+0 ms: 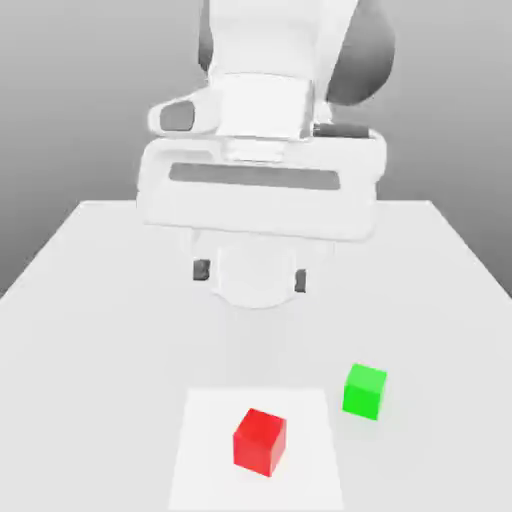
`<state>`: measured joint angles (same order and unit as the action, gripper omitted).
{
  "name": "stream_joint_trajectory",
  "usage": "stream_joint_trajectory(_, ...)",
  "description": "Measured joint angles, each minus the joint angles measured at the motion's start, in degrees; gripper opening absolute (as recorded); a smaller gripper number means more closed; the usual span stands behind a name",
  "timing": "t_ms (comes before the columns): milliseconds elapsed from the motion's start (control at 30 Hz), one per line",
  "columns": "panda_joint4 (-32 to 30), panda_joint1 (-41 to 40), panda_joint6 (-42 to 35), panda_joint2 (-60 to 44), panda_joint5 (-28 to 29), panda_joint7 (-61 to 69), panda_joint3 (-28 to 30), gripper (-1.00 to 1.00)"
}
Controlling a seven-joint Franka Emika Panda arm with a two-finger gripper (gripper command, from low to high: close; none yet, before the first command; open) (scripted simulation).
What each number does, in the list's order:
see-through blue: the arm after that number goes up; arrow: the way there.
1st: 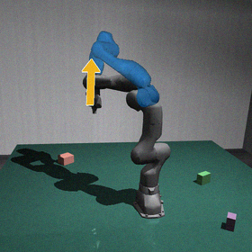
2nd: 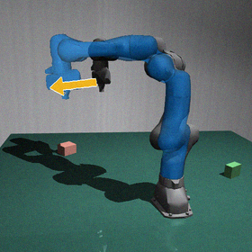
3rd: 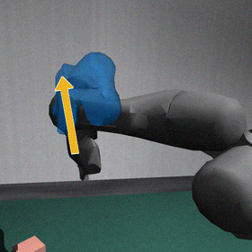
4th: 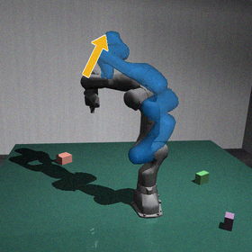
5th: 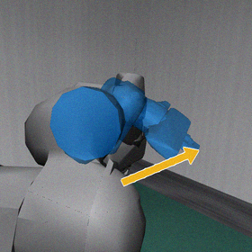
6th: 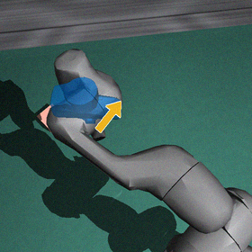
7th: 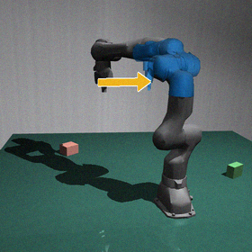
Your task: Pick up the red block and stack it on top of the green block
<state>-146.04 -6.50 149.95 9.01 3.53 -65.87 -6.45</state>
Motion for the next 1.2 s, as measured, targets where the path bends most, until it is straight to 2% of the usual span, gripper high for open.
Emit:
stream_joint_trajectory(200, -4.86, -0.07, 6.21, -12.30, -1.22, -5.07, -0.36, 0.00)
stream_joint_trajectory(400, -4.20, 1.59, 15.93, -24.69, 1.25, -7.98, 1.86, 0.00)
stream_joint_trajectory(433, -4.00, 2.01, 17.14, -26.12, 1.66, -8.31, 2.37, -1.00)
stream_joint_trajectory(667, -4.00, 1.98, 17.24, -26.16, 1.82, -8.47, 2.34, -1.00)
stream_joint_trajectory(867, -6.07, 1.43, 8.33, -15.11, -2.15, -6.85, -0.11, -1.00)
stream_joint_trajectory(1000, -10.85, 10.33, 5.43, -7.15, -6.76, -15.59, -4.78, -1.00)
stream_joint_trajectory(1133, -16.36, 14.93, 3.53, 0.34, -10.39, -26.97, -9.52, -1.00)
stream_joint_trajectory(1200, -17.68, 15.68, 4.64, 0.56, -10.27, -30.63, -11.33, -1.00)
